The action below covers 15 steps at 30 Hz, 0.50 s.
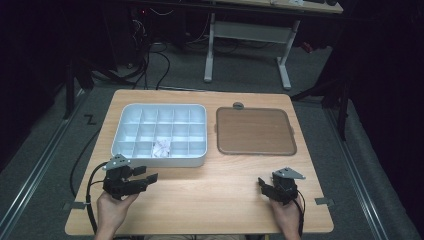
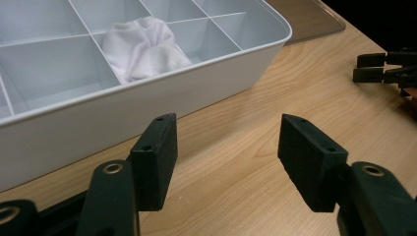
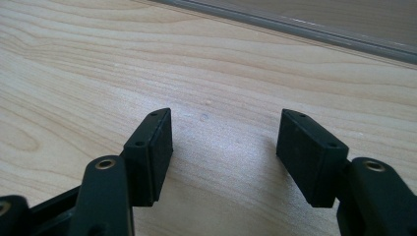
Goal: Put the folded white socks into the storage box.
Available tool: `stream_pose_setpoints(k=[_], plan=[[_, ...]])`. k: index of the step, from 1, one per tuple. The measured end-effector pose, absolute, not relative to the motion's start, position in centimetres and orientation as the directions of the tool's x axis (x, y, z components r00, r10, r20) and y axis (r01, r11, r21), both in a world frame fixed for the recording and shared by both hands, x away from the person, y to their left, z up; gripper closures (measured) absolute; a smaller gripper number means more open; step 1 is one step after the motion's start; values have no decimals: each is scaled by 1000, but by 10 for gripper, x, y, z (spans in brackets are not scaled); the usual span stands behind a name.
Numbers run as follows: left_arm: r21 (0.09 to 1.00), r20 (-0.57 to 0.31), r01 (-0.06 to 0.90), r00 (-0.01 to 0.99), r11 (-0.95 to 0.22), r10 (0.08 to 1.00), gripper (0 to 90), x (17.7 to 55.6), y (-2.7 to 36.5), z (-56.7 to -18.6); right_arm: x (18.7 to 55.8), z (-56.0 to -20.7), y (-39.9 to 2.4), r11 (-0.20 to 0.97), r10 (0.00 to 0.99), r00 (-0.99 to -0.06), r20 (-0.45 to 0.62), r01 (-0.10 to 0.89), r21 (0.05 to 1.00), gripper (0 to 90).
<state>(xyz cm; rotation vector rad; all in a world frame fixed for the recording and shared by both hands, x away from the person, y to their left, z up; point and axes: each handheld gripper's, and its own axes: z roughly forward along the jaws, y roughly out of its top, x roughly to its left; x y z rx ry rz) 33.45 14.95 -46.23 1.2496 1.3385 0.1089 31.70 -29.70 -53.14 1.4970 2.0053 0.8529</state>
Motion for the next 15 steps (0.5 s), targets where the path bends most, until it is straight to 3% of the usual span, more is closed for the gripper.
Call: stream_pose_setpoints(k=[15], plan=[[700, -657, 592, 316, 400, 684, 407, 335, 143, -479, 317, -531, -297, 202, 961, -276, -19, 653, 730, 391]])
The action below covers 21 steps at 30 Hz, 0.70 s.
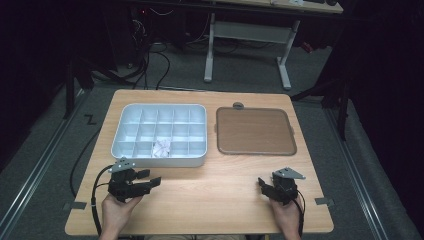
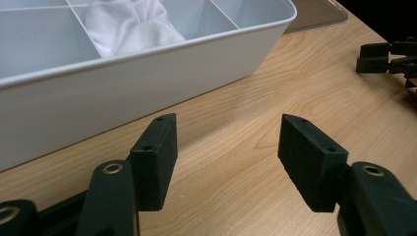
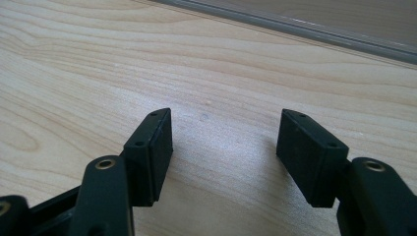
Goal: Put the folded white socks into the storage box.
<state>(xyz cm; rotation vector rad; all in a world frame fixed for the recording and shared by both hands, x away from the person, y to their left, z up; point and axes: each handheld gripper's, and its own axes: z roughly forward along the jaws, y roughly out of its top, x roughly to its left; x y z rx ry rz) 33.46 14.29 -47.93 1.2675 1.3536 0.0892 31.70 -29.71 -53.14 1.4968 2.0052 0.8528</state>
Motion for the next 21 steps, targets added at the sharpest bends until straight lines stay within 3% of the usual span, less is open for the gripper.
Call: stream_pose_setpoints(k=[21], plan=[[695, -648, 610, 304, 380, 698, 407, 338, 131, -501, 317, -531, -297, 202, 961, -276, -19, 653, 730, 391]])
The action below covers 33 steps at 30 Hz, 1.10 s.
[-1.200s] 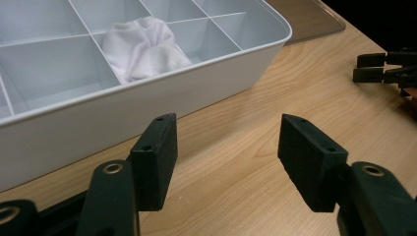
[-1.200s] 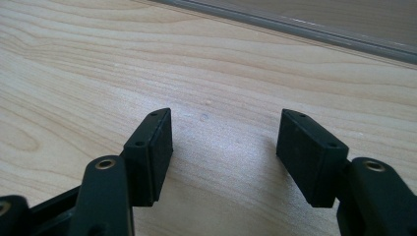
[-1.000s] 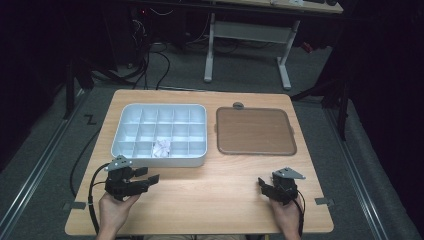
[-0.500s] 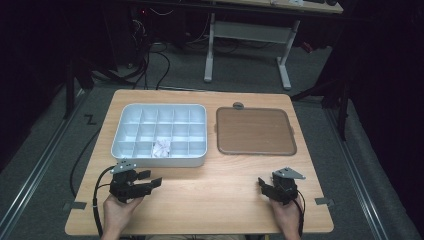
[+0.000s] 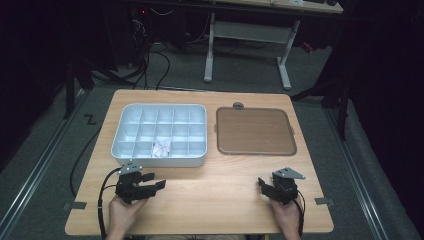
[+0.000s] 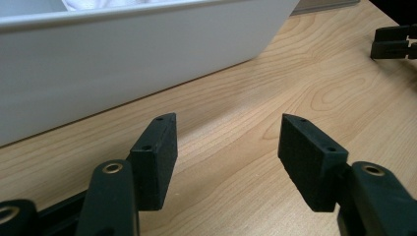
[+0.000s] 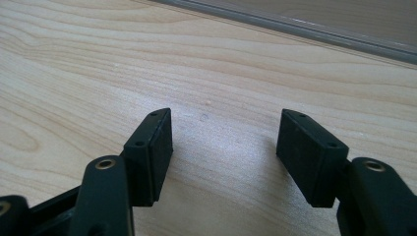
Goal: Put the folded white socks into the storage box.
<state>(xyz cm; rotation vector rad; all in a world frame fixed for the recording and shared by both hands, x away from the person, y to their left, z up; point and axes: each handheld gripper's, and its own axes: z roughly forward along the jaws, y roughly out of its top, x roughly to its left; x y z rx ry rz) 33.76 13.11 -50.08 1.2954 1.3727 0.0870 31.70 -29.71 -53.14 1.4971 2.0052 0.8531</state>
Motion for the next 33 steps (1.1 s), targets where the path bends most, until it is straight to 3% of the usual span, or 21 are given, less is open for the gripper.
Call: stream_pose_setpoints(k=[33], plan=[[758, -552, 562, 280, 331, 786, 400, 347, 113, -535, 317, -531, -297, 202, 961, -276, -19, 653, 730, 391]])
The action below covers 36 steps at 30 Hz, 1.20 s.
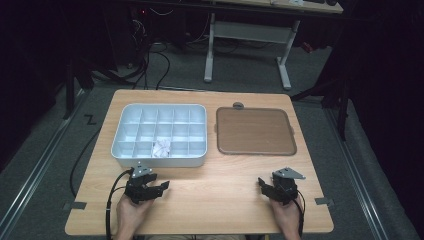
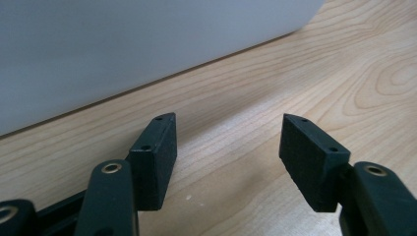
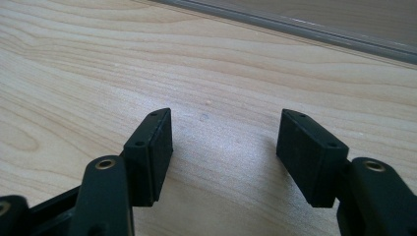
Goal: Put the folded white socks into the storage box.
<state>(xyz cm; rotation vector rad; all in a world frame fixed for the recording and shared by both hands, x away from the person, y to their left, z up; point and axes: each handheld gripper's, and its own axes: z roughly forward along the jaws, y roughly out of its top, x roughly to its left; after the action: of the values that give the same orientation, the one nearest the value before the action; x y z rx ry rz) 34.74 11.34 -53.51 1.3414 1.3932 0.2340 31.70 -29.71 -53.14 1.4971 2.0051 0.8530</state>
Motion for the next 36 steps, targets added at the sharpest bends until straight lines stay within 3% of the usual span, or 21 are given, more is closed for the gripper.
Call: stream_pose_setpoints(k=[36], plan=[[855, -404, 465, 314, 232, 859, 371, 349, 102, -547, 317, -531, -297, 204, 960, -278, -21, 652, 730, 391]])
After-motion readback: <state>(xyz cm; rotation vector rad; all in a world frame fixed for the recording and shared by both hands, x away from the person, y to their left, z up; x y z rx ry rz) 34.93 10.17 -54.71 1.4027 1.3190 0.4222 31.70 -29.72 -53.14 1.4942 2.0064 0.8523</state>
